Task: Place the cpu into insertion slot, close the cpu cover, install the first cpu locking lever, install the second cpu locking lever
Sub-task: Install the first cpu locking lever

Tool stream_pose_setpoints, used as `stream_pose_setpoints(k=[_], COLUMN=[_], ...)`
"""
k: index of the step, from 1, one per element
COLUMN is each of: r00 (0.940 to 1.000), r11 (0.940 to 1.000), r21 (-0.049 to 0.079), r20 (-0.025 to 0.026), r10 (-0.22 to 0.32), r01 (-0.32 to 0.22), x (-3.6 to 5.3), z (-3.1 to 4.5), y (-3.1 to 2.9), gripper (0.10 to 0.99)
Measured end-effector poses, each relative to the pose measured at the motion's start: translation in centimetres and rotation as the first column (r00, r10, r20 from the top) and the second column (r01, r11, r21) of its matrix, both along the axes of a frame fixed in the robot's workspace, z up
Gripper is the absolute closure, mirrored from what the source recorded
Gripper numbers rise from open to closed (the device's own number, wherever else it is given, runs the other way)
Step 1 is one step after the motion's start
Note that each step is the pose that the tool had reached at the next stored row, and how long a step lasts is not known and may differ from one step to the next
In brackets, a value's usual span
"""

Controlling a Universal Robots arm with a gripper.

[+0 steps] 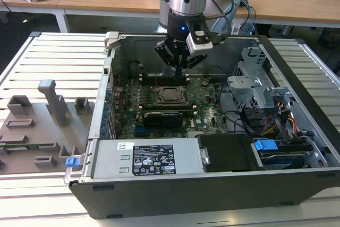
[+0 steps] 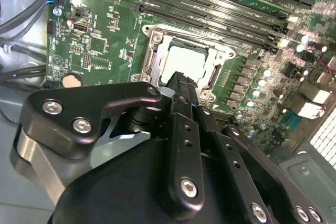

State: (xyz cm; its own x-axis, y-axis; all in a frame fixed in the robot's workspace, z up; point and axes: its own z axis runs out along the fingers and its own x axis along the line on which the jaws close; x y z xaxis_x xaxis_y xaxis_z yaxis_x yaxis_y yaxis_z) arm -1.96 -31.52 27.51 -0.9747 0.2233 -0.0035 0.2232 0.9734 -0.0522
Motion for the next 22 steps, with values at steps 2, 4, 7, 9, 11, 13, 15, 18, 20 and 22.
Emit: stream_pose_setpoints(k=[2,4,7,9,11,13,15,18,20,22], r00=[0.9998,0.9994,0.9979,0.9962,0.9938,0.9921,0.9902,0.9855,0.9831,0.9805], r11=[0.9998,0.9994,0.9979,0.9962,0.9938,0.9921,0.9902,0.9855,0.9831,0.9805], r21=[0.0,0.0,0.0,0.0,0.0,0.0,0.0,0.0,0.0,0.0], r20=[0.0,0.0,0.0,-0.0001,0.0,-0.0001,0.0,0.0,0.0,0.0], r10=[0.02,0.036,0.065,0.087,0.111,0.125,0.14,0.17,0.183,0.196], r01=[-0.02,-0.036,-0.065,-0.087,-0.111,-0.125,-0.14,-0.17,-0.183,-0.196], x=[0.0,0.0,0.0,0.0,0.0,0.0,0.0,0.0,0.0,0.0], z=[0.0,0.0,0.0,0.0,0.0,0.0,0.0,0.0,0.0,0.0], y=[0.0,0.0,0.0,0.0,0.0,0.0,0.0,0.0,0.0,0.0], gripper=[0.98,0.98,0.98,0.98,0.98,0.98,0.98,0.98,0.98,0.98])
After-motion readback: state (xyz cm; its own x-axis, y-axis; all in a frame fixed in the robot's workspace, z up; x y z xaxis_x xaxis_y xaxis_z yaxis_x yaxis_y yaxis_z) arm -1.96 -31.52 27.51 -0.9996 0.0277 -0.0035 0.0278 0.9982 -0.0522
